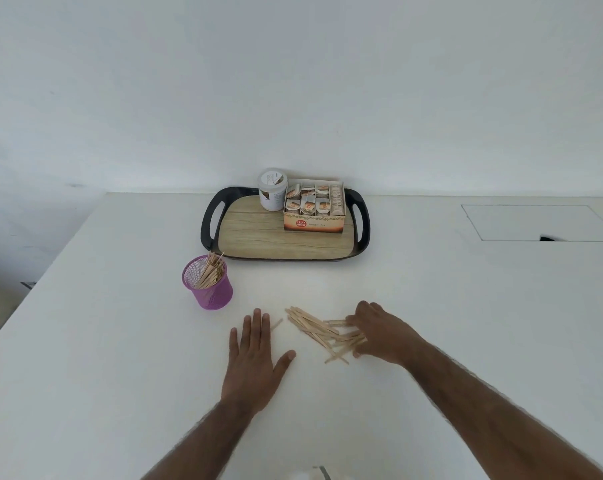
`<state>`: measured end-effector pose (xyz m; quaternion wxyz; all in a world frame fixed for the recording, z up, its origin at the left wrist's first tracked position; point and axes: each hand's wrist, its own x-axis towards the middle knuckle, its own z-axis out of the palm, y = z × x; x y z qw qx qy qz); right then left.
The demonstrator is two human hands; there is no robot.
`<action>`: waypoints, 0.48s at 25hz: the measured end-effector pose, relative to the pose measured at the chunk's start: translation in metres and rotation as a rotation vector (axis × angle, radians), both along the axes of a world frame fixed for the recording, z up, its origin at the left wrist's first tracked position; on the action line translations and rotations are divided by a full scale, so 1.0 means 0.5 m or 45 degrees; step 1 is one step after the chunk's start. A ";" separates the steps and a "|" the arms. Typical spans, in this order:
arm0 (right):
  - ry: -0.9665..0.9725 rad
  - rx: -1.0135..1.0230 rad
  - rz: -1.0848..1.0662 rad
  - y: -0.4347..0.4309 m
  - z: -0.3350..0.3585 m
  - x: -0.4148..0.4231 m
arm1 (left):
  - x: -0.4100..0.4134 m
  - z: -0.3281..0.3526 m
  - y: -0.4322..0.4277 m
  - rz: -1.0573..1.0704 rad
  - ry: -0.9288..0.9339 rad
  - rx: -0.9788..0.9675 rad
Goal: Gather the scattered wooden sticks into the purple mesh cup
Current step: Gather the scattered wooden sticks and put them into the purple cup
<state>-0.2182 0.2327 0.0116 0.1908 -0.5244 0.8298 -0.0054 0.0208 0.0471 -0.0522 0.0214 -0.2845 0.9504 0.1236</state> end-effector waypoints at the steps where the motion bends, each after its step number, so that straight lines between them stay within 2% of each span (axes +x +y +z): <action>1: -0.024 -0.035 -0.039 -0.008 -0.002 0.007 | -0.014 0.004 0.013 0.013 0.003 0.020; 7: 0.240 -0.071 0.058 -0.042 -0.012 0.023 | -0.080 0.028 0.081 -0.090 0.163 0.245; 9: 0.293 -0.075 0.049 -0.039 -0.013 0.013 | -0.081 0.030 0.067 -0.102 0.155 0.192; 12: 0.241 -0.096 0.003 -0.034 -0.016 -0.001 | -0.079 0.029 0.022 -0.123 0.141 0.145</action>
